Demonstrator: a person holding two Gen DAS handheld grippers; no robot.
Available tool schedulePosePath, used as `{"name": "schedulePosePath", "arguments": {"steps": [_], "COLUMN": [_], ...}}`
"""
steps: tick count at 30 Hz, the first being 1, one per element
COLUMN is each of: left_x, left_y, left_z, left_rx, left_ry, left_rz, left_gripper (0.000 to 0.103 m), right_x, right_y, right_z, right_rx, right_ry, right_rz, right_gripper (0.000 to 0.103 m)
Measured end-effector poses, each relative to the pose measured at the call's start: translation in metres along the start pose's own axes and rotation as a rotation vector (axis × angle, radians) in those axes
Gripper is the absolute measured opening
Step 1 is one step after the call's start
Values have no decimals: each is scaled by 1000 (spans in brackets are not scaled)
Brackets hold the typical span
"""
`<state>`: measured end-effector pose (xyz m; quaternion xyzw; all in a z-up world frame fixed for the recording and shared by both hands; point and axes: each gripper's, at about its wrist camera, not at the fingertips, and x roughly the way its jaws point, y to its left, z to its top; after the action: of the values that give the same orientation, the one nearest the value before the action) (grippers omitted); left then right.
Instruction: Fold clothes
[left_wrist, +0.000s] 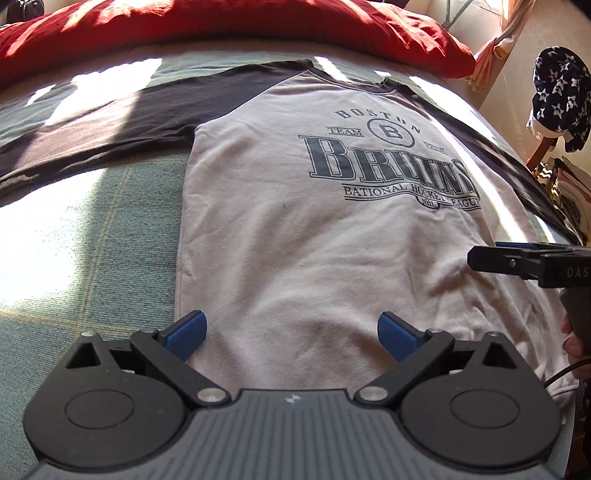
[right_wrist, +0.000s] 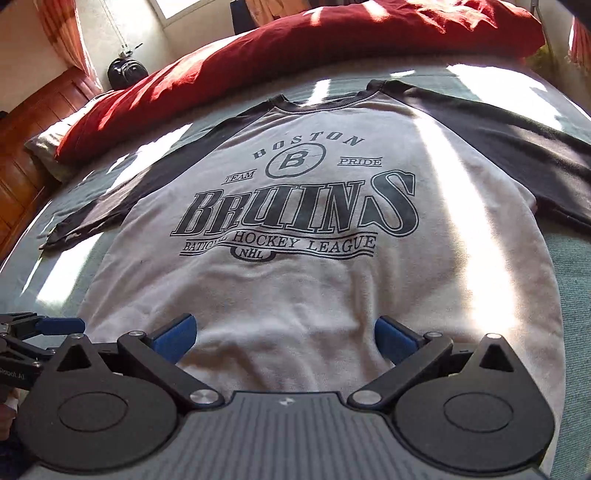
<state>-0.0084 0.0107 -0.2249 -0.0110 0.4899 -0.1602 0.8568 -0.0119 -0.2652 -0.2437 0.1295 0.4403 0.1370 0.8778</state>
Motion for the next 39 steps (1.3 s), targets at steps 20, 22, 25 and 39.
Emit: {"name": "schedulePosePath", "arguments": {"steps": [20,22,25,39], "left_x": [-18,-16,-8,-40], "left_y": [-26,-27,-26,-26], "left_z": [10,10,2,-12], "left_rx": [64,58,39,107], "left_ry": [-48,-51,-27,-60], "left_rz": [-26,-45,-76,-90], "left_gripper": [99,99,99,99], "right_x": [7,-5,-5,-47], "right_y": [-2,-6,-16,24], "right_z": [20,17,5,-45], "right_rx": [-47,-12,57,-88], "right_ry": [43,6,51,-82], "right_rz": [-61,-49,-5,201], "right_gripper": [103,103,103,103]}}
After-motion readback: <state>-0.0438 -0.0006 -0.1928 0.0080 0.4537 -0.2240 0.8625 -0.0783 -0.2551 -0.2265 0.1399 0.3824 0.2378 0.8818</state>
